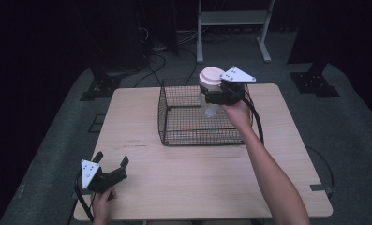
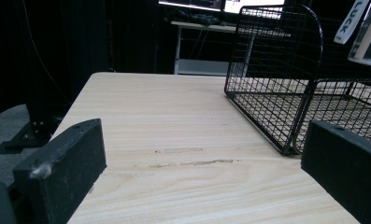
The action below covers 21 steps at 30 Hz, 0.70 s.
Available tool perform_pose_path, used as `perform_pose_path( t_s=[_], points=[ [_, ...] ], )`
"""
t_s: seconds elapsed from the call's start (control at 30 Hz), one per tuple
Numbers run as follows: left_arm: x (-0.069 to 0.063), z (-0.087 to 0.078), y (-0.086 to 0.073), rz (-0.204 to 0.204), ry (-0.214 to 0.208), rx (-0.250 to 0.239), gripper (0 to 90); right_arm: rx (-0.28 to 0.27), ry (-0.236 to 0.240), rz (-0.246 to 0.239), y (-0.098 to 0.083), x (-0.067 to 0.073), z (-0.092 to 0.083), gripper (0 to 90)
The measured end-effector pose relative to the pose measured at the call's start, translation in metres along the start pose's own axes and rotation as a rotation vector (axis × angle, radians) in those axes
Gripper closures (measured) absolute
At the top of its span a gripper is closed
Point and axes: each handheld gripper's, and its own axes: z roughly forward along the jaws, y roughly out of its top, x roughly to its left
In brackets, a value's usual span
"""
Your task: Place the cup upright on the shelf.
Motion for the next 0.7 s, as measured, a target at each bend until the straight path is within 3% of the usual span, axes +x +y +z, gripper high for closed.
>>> perform_pose_path(
  t_s=[0.37,0.7],
  points=[
    [0.0,0.0,0.0,-0.001,-0.001,-0.001,0.0,0.018,-0.009,0.034,-0.021,-0.004,0.018,4.1],
    [0.0,0.0,0.0,-0.003,-0.003,-0.001,0.0,0.059,-0.016,0.028,-0.038,-0.004,0.033,4.1]
  ],
)
